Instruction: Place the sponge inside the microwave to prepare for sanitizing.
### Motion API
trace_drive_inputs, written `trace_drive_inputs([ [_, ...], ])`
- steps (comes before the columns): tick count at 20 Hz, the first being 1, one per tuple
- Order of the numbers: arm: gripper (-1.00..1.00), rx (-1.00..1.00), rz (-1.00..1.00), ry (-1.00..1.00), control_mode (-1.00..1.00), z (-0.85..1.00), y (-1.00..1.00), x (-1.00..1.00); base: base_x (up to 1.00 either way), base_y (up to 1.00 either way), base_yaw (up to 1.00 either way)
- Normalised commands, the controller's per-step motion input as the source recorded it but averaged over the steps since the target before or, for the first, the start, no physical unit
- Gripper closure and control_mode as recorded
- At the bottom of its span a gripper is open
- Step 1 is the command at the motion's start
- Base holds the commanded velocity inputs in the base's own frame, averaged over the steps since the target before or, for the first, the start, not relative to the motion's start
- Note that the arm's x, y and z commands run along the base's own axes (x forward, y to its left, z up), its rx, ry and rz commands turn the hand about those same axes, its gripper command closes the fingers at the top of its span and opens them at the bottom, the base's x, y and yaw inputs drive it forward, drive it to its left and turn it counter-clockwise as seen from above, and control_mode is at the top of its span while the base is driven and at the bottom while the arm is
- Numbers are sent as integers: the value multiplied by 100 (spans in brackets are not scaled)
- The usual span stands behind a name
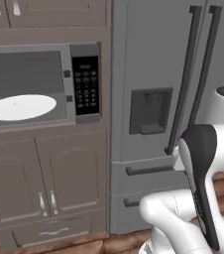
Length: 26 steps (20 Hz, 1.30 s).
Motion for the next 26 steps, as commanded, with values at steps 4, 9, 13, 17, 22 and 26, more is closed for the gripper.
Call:
trace_drive_inputs([
  [4,-100,0,0,0,100,0,0,0,-25,-21,-17],
  [9,-100,0,0,0,100,0,0,0,-3,-62,-16],
  [13,-100,0,0,0,100,0,0,0,0,-74,-6],
  [17,-100,0,0,0,100,0,0,0,0,-72,0],
  [22,-100,0,0,0,100,0,0,0,0,-63,0],
  [26,-100,0,0,0,100,0,0,0,0,-59,0],
])
